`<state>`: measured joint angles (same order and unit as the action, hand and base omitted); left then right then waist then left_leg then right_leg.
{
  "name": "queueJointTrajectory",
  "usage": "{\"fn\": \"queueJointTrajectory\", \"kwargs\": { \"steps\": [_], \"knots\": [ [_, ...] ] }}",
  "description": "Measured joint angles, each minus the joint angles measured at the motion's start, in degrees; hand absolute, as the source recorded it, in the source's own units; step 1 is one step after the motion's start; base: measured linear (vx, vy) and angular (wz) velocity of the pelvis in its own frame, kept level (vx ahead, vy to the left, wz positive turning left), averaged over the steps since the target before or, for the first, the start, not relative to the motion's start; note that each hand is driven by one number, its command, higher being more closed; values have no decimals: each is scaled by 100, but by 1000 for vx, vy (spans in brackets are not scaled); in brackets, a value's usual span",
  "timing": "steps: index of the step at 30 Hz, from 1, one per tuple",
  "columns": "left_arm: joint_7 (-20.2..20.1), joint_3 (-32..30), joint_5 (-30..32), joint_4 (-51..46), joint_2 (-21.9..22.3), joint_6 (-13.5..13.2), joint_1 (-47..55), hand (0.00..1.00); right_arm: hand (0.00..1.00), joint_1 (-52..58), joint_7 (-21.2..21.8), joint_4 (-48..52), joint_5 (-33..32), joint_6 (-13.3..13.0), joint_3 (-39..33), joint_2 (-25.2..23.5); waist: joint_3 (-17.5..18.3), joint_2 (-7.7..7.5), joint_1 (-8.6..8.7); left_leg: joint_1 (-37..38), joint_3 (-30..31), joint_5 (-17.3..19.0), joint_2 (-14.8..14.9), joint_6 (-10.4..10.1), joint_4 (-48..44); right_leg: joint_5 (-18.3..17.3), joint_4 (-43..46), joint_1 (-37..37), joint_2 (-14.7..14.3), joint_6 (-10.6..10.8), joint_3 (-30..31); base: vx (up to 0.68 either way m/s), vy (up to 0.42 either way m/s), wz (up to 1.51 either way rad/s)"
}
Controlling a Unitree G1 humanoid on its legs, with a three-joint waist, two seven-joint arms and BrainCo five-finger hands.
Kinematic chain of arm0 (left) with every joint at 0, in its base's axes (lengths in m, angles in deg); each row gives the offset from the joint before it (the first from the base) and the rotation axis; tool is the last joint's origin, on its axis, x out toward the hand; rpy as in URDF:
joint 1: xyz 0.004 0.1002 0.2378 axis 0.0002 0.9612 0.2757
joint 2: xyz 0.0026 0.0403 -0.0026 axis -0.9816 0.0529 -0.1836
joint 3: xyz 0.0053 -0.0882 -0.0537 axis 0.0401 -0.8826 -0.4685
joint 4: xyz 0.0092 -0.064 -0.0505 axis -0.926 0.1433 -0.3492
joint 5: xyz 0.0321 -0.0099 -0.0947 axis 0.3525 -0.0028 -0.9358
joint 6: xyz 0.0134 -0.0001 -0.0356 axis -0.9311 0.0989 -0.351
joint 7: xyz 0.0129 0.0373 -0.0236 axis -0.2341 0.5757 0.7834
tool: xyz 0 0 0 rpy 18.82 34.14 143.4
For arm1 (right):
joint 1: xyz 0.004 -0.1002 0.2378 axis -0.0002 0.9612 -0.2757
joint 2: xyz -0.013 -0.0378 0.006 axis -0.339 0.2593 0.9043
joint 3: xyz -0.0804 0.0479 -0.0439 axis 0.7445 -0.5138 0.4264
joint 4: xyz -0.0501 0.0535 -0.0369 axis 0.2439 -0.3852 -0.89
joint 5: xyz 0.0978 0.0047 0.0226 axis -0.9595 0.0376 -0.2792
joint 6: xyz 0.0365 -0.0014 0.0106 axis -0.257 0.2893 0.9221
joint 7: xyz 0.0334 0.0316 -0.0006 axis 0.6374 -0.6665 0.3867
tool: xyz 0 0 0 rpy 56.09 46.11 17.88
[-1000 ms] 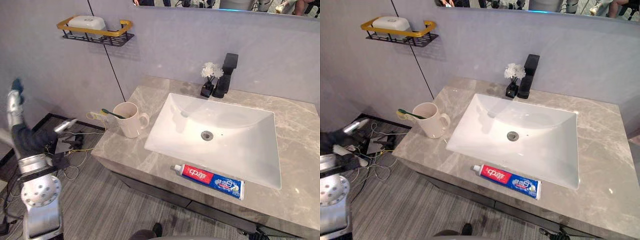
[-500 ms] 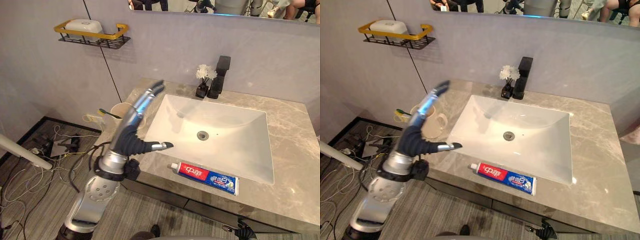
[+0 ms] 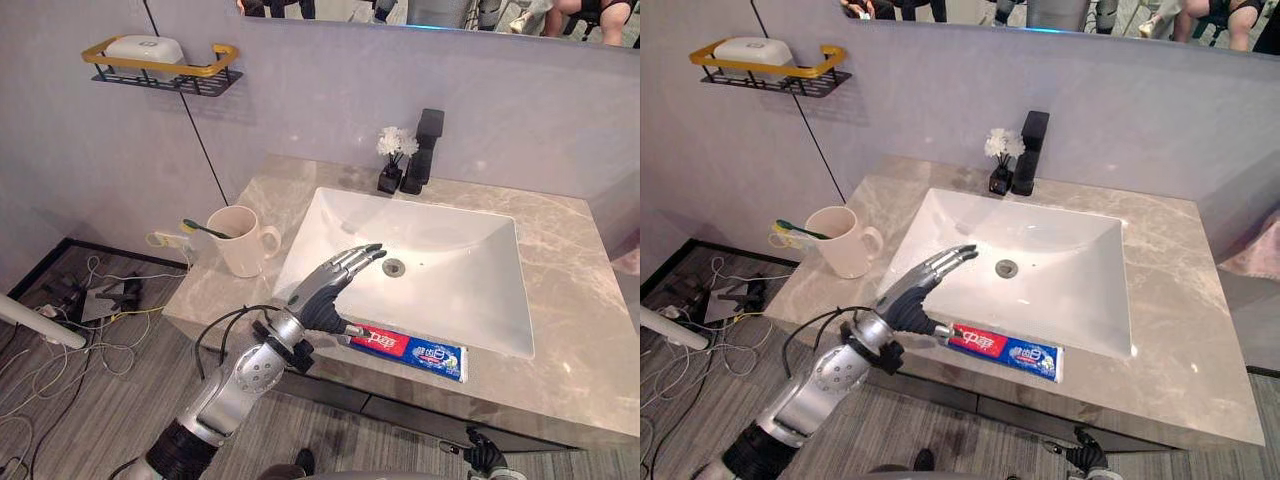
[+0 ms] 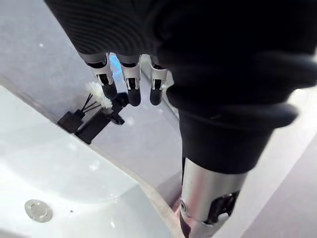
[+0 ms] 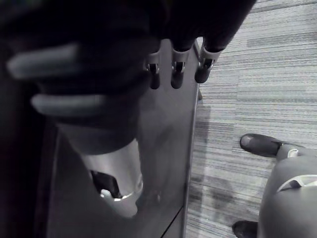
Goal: Organize washtable
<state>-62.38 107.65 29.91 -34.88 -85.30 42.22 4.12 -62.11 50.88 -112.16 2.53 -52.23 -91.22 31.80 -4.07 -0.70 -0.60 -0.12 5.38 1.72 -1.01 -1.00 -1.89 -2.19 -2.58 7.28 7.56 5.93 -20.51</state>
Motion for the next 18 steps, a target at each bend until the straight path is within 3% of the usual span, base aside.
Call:
{"fn": "queueJointTrajectory", "kwargs": {
  "steps": [5, 9, 18],
  "knots": [
    [-7, 95, 62, 203, 4, 39, -99, 0, 0, 8, -1, 0, 4, 16, 9, 0, -22, -34, 11, 74, 13, -62, -15, -3, 111, 26, -75, 65, 3, 10, -25, 1, 4, 2],
    [-7, 244, 170, 410, 10, 83, -135, 0, 0, -21, 1, 1, 14, 18, 8, 0, -44, -60, 139, 107, 84, -122, -29, 2, 206, 57, -161, 131, -1, 11, -127, 11, 3, 10],
    [11, 279, 492, 697, 108, 109, -234, 0, 0, -147, 0, 2, 66, 20, 7, -1, -71, -31, 254, 245, -27, -176, -1, -7, 388, 120, -249, 159, -28, -12, -6, -5, 7, -7]
  ]
}}
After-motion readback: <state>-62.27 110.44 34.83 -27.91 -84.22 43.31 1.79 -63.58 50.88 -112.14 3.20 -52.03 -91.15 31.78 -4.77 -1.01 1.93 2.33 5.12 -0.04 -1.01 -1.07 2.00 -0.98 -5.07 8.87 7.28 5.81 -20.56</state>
